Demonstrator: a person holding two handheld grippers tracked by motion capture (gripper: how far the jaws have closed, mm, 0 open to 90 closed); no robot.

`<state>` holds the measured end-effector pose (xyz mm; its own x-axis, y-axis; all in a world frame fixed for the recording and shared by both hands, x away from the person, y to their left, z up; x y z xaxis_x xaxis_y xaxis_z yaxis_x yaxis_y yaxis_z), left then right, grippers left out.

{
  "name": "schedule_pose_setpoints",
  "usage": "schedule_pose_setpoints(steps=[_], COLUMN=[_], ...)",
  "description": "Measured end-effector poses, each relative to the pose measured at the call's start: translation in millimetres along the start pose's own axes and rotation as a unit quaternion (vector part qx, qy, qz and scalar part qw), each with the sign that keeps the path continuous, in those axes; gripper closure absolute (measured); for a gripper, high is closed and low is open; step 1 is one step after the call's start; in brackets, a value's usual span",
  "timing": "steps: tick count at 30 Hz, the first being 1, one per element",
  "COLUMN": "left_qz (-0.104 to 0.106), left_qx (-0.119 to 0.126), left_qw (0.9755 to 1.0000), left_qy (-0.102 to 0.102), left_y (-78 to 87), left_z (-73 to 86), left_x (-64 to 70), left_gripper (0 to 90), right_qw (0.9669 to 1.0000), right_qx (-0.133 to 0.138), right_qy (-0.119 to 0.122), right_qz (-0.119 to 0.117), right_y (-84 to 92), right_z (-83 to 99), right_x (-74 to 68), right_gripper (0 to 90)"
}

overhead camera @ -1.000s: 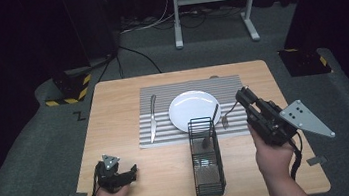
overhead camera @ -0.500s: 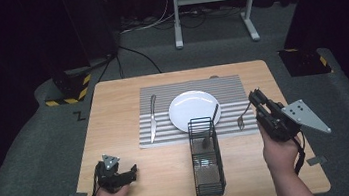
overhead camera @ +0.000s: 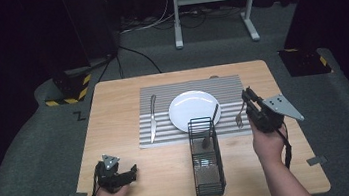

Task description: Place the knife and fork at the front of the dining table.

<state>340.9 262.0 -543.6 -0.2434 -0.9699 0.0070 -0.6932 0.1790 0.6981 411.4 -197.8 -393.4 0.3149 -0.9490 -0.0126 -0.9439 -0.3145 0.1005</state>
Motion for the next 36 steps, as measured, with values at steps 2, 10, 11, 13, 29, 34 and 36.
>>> schedule_pose_setpoints(steps=[2, 10, 11, 13, 29, 34, 36], left_qz=[0.000, 0.000, 0.001, 0.000, 0.001, 0.001, 0.001], left_qx=[0.000, -0.001, -0.001, -0.001, 0.000, 0.000, 0.000], left_qw=[1.0000, 1.0000, 1.0000, 1.0000, 1.0000, 1.0000, 1.0000], left_qy=[0.000, -0.002, -0.002, -0.002, -0.002, -0.002, -0.003], left_y=[0.0, 0.1, 0.2, 0.1, 0.2, 0.2, 0.2], left_z=[0.0, 0.1, 0.1, 0.1, 0.2, 0.2, 0.2], left_x=[-0.1, -0.3, -0.3, -0.3, -0.3, -0.2, -0.3], left_gripper=[10.1, 10.1, 10.1, 10.0, 10.1, 10.1, 10.1], right_qw=[0.9999, 0.9992, 0.9989, 0.9984, 0.9943, 0.9931, 0.9926], right_qx=[-0.010, -0.038, -0.043, -0.052, -0.094, -0.102, -0.106], right_qy=[-0.003, -0.001, 0.001, -0.003, -0.018, -0.014, -0.009], right_qz=[0.003, 0.014, 0.017, 0.020, 0.046, 0.056, 0.058], right_y=[-8.6, -29.2, -32.7, -39.9, -76.8, -85.6, -90.6], right_z=[4.4, 12.5, 13.6, 16.4, 33.7, 33.8, 34.1], right_x=[-1.0, -1.9, -1.3, 0.7, 1.5, 2.0, 1.8], right_gripper=[78.6, 78.6, 78.6, 78.6, 78.5, 78.3, 78.2])
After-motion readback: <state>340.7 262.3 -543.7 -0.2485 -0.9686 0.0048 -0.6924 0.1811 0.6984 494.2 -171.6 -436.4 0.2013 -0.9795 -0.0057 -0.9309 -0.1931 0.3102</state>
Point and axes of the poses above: each handheld gripper's, and its own axes: y roughly backward along the jaws, z roughly out of its underside, x roughly to its right, the point moved 2 cm from there along -y, roughly forward along the jaws, and after that the axes turned 1 degree about -x, right-handed, at the moved point
